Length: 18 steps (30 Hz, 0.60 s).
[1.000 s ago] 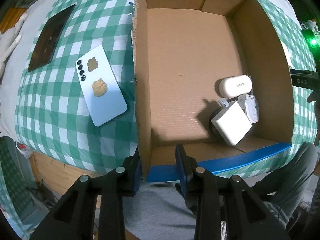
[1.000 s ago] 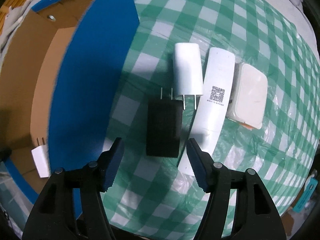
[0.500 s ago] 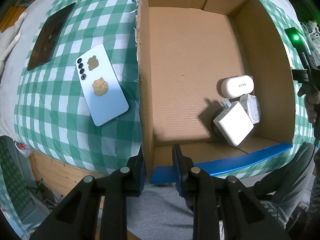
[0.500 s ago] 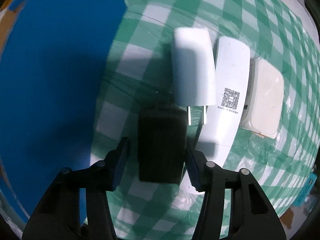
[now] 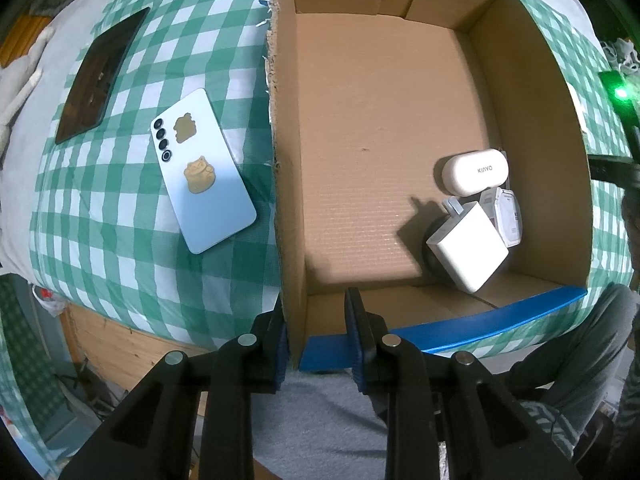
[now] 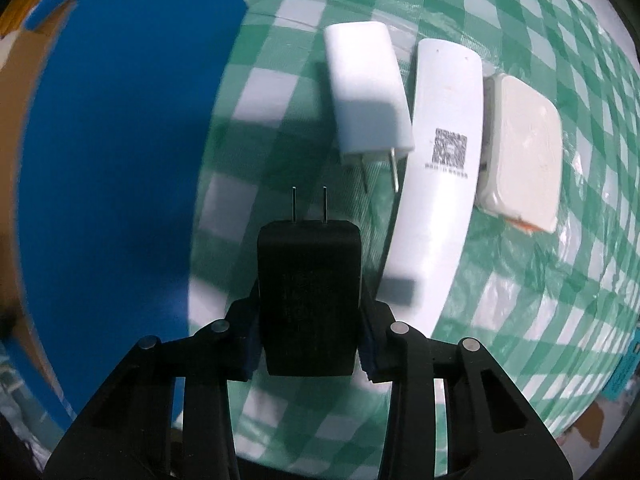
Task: Flip cup upside down
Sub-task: 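Carry the black charger with the right gripper into the box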
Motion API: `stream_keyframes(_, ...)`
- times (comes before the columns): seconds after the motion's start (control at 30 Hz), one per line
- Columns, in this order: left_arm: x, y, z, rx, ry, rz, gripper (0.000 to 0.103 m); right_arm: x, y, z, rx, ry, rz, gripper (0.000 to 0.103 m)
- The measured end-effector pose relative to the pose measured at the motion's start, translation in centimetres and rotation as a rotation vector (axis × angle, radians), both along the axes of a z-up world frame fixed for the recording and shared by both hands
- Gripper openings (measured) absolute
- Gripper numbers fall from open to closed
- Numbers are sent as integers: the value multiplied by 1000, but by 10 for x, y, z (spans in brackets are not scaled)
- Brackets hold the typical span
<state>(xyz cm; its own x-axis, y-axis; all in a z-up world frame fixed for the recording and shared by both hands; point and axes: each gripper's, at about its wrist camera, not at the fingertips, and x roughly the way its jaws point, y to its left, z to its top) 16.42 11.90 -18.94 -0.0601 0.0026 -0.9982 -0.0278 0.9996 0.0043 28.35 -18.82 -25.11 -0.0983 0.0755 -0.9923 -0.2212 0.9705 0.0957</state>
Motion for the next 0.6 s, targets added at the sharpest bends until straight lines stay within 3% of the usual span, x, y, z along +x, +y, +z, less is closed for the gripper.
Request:
stream_keyframes(0.33,-2,4,-1,-20,5,17,24,-14,-3,75,53,-64,27,37)
stream_keyframes(0.6,-3,3,2,-15,-1,17,24,-22,32,130,95,-134,96,37)
